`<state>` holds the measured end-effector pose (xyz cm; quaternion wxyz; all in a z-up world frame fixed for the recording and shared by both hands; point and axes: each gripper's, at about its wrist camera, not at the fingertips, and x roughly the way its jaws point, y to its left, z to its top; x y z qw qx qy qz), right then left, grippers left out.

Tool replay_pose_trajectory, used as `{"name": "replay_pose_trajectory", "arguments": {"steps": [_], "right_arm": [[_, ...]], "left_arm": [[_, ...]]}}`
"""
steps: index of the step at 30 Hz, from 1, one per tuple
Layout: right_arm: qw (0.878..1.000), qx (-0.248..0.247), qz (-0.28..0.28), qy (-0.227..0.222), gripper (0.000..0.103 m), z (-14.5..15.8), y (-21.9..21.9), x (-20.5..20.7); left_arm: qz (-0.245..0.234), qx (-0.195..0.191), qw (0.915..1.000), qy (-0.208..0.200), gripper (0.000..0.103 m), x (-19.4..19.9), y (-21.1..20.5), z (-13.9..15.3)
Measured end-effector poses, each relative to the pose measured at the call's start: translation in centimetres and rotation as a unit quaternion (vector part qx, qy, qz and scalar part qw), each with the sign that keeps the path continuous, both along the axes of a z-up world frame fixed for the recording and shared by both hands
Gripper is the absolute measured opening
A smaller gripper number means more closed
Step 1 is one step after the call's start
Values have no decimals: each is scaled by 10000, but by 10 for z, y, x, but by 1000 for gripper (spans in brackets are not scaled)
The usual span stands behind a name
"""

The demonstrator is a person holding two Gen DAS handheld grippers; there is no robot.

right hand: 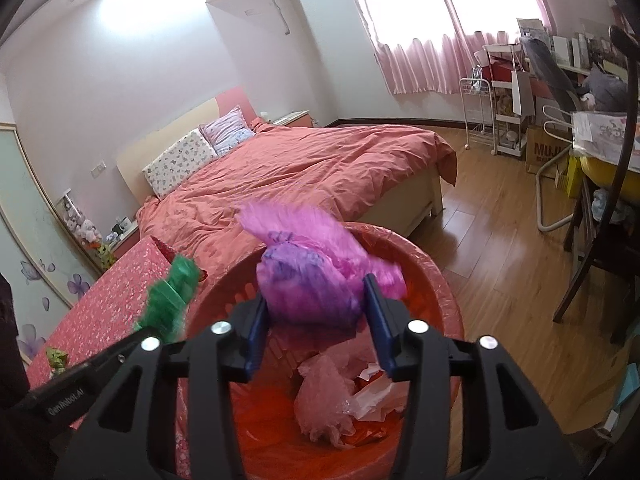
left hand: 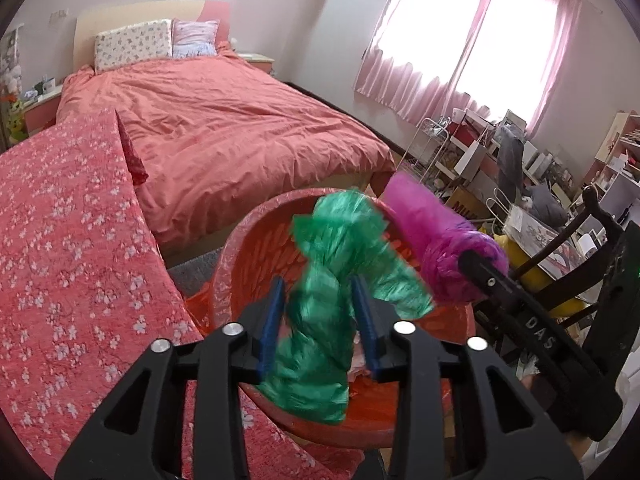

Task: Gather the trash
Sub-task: 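Open both tools to drop the green and pink bags into the basket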

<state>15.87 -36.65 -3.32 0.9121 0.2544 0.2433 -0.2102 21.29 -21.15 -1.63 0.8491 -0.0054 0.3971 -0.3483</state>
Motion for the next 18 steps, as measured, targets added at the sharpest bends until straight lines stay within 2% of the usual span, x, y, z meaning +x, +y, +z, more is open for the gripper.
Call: {"name": "replay_pose_trajectory", "arguments": {"steps": [2,7,12,18], "right_arm": [[10000,36,-3,-4,53,-2,-1,0],[10000,-21,-10,45,64,-3,4,0],[9996,-227,8,159,66,-1,12,3],[9989,-357,131,265,67,0,25,10]], "left_arm": [[46,50,10000,35,51,2,3,-3],[219,183,9996,76,55,5,12,-9],[480,342,9983,42,58,11,34,-11],[896,557,9944,-40,59,20,82,-11]]}}
